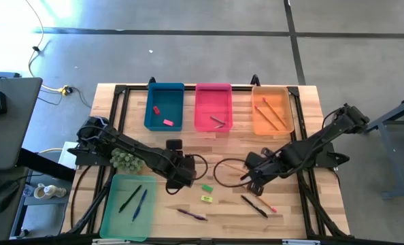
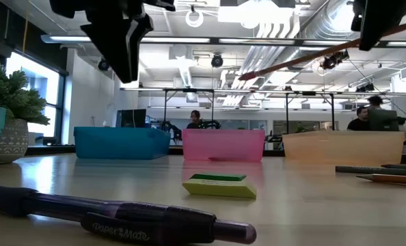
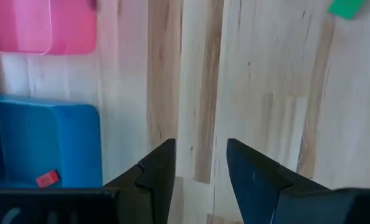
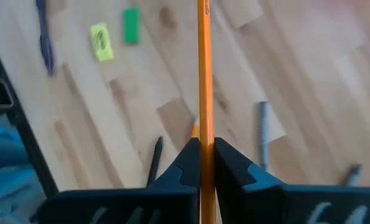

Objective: Sort crayons/erasers/pens/pencils in bins
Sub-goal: Put the left pencil into the orange bin

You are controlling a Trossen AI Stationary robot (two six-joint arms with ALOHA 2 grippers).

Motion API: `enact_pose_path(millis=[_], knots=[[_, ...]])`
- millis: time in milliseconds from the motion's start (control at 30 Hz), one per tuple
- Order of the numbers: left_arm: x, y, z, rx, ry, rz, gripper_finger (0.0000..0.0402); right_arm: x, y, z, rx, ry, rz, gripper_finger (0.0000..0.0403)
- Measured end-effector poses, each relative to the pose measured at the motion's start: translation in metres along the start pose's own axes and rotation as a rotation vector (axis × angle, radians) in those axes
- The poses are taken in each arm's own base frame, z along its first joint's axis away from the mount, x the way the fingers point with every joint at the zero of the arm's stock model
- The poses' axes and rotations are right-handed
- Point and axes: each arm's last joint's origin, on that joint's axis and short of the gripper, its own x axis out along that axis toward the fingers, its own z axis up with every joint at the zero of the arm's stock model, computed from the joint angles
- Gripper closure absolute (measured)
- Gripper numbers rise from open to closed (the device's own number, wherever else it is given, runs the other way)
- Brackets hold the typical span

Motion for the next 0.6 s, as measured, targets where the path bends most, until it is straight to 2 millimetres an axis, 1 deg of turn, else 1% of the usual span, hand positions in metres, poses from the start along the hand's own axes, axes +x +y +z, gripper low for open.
enact_pose_path(millis=[167,233,333,467,533,600], knots=[[0.001,0.003,-0.002,0.004,0.029,0.009,0.0271,-0.016,-0.013,-0.002,0.054,-0.063,-0.059,0.0399],[0.007,0.003,-0.006,0.014,0.057,0.015,0.0271,-0.022,-0.019,-0.003,0.077,-0.093,-0.087,0.0399],[0.023,0.003,-0.021,0.029,0.126,0.01,0.0271,-0.03,-0.028,-0.005,0.125,-0.142,-0.135,0.0399],[0.041,0.006,-0.045,0.005,0.176,-0.053,0.0271,-0.041,-0.041,-0.007,0.203,-0.196,-0.207,0.0398],[0.047,0.008,-0.052,-0.024,0.17,-0.094,0.0271,-0.045,-0.048,-0.009,0.244,-0.216,-0.247,0.0398],[0.047,0.014,-0.06,-0.049,0.157,-0.12,0.0271,-0.049,-0.056,-0.009,0.284,-0.24,-0.291,0.0398]])
